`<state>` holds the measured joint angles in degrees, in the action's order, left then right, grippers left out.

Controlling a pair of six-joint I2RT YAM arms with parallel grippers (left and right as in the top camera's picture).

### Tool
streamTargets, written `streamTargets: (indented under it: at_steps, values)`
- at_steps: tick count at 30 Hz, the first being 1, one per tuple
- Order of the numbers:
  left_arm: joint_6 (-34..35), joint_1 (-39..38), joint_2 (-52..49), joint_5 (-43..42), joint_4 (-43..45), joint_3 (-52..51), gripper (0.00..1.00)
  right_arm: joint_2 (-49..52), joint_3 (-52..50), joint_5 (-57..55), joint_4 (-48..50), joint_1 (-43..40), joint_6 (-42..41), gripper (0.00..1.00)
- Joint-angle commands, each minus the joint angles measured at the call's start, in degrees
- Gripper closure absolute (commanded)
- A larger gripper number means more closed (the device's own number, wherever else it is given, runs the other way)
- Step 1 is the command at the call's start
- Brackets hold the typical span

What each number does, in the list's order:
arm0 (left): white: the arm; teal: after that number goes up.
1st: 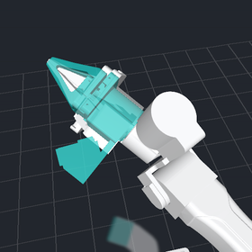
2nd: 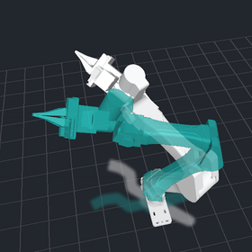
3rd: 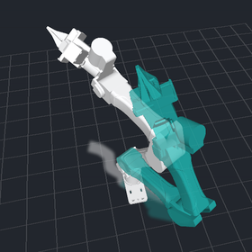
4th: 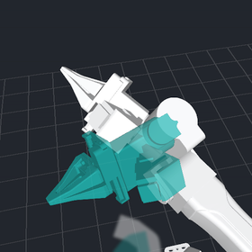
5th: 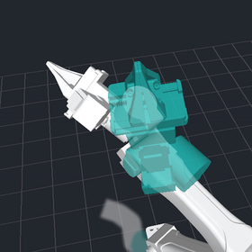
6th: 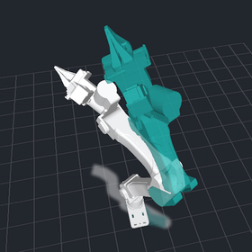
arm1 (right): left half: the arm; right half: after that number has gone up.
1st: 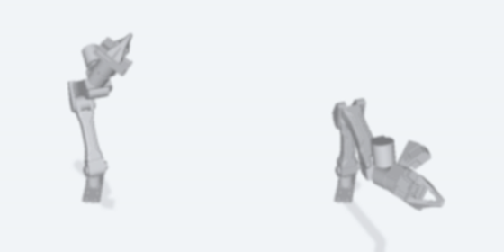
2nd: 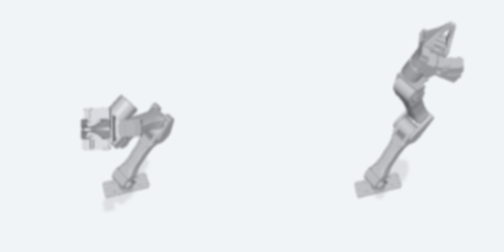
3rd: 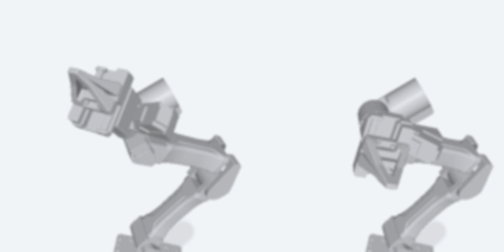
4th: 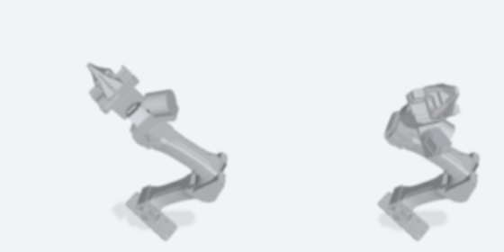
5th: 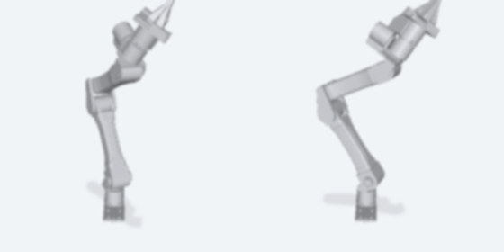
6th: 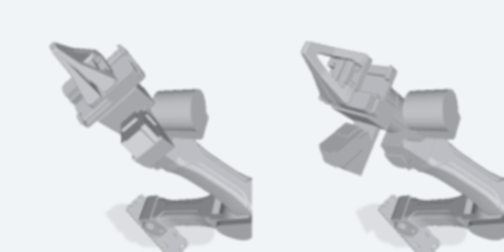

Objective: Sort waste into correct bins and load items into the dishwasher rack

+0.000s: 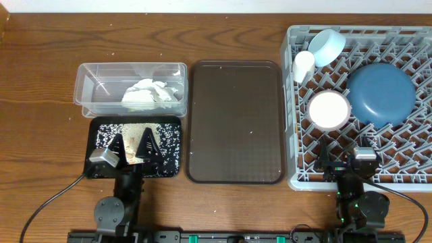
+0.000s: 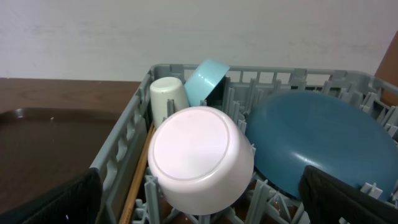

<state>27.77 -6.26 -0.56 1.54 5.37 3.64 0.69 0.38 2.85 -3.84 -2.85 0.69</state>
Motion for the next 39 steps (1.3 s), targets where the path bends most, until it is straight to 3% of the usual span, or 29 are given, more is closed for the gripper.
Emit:
streamTargets:
  at_steps: [1,9,17,39]
  values:
    - [-3.2,2.3,0.5,-5.0,1.6,-3.5,0.02,-0.4,-0.1,0.2,-0.2,-0.2,0.7,0.01]
    - [-15.1,6.9,0.5,-8.3,-9.4,-3.4,0.02,-0.4,-0.1,0.2,-0.2,-0.2,0.7,0.01]
    - [-31.7,7.8,0.5,-7.9,-9.0,-3.4,0.02,-0.4,-0.1,0.2,-0.2,-0.2,0.7,0.01]
    - [-32.9,7.8,0.5,-7.3,-9.0,-3.4,0.02,-0.4,-0.1,0.2,-0.2,-0.2,0.7,0.01]
